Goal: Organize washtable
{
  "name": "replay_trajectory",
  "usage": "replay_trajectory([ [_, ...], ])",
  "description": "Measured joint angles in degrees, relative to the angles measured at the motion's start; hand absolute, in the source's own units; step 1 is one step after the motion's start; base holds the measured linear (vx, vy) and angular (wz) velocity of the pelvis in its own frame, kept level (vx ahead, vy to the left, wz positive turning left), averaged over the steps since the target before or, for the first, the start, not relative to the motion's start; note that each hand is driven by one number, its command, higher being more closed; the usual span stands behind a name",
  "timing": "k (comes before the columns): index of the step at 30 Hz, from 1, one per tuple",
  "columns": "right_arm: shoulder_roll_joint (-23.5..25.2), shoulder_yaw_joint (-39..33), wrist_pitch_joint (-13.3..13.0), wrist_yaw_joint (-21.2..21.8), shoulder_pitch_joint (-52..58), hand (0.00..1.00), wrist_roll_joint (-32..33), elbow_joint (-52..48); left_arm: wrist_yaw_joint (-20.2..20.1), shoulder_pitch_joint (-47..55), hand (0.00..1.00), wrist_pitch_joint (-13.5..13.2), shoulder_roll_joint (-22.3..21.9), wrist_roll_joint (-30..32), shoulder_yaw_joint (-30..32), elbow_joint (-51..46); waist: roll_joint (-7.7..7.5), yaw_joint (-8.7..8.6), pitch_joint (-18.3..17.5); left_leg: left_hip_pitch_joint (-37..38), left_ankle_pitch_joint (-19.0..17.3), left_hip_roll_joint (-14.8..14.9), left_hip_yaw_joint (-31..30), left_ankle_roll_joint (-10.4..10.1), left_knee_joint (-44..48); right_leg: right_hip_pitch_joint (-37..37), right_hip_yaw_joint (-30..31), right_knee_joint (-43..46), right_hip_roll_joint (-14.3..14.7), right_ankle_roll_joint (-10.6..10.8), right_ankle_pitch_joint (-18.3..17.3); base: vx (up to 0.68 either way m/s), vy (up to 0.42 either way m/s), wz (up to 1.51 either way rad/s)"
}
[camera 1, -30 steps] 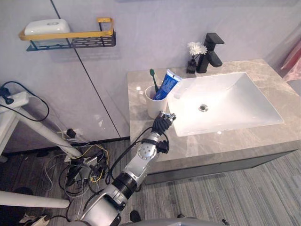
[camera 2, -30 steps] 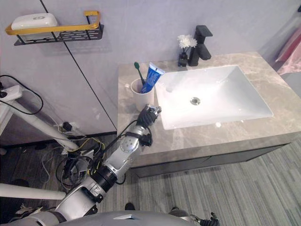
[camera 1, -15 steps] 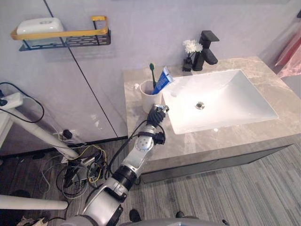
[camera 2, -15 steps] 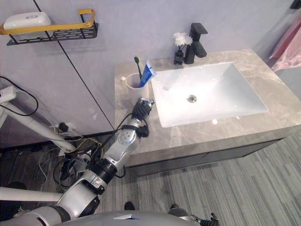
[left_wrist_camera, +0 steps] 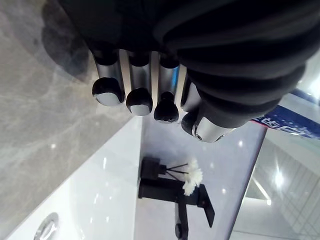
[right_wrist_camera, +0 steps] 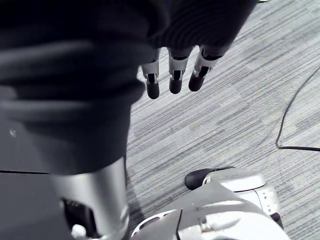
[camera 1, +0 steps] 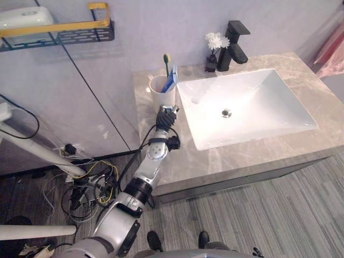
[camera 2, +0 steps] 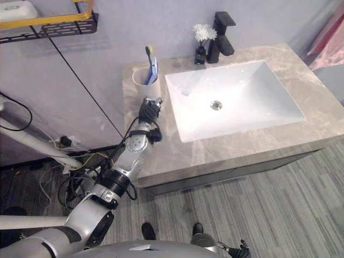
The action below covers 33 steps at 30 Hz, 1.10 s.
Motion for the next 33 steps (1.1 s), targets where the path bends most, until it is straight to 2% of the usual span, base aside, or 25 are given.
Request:
replay_trajectory([
  [4,-0.08,-0.11,-0.01,0.04,0.03,0.00,-0.01,-1.56,1.67,-2.64,1.00,0.00,0.56,-0.01,2.27,0.05,0.55,-0.11,1.93,-0.34,0.01,0.11,1.31,0.00,0.00,-1.35,1.38,0.53,0.03,0.02,0.29,-0.02,0.015,-0.18],
  [15,-0.02,-0.01,-0.03,0.49,0.09,0.00,-0.08,-2.01,5.82,-9.10,1.00,-0.19,1.73,-0.54,13.33,2.51,0.31,-0.62,3.35,-2.52,0.06,0.23,3.93,0.03,0.59,-6.01,5.66,1.60,0.22,0.00,1.54,-0.01,0.017,-0.17],
  [22,-0.02,0.11,-0.20,1.09,0.10,0.00,-0.09,-1.95,6.64,-9.00,1.00,-0.34,1.79,-0.50,15.15,1.73,0.21,-0.70,3.73,-2.24,0.12,0.19,4.47,0.09,0.59,-6.69,6.43,2.67,0.20,0.00,1.67,-0.02,0.014,-0.07],
  [24,0.00,0.10,-0.28,1.12,0.19,0.00,-0.08,-1.83,6.50,-6.60,1.00,-0.40,1.20,-0.40,14.11,-4.48,0.22,-0.64,3.74,-2.31,0.14,0.17,3.97,0.11,0.58,-6.60,6.10,2.70,0.18,-0.01,1.67,-0.02,0.007,0.10],
  [27,0.02,-0.03,-0.42,1.11,0.97,0.00,-0.04,-1.73,4.51,-0.88,1.00,-1.24,0.86,-0.39,8.21,-14.62,0.28,0.40,3.71,-1.95,0.17,0.06,2.88,0.16,0.56,-5.56,5.30,2.52,0.06,-0.02,1.65,0.00,0.004,0.18],
  [30,0.02,-0.40,-0.48,1.15,1.49,0.00,0.11,-1.31,-0.08,6.50,1.00,-1.47,1.11,-0.45,0.27,-24.07,0.42,1.73,3.62,-1.75,0.38,-0.17,0.96,0.46,0.55,-4.16,3.46,2.26,-0.14,-0.03,1.62,0.00,0.005,0.32],
  [33,-0.04,-1.53,-0.53,1.20,1.95,0.00,0.16,-0.89,-7.95,18.01,1.00,-2.19,2.68,-1.41,-4.38,-34.33,1.44,2.65,2.74,-1.19,0.44,-0.26,-0.66,0.55,0.37,-2.77,2.04,2.22,-0.20,-0.05,1.57,-0.01,0.010,0.26],
])
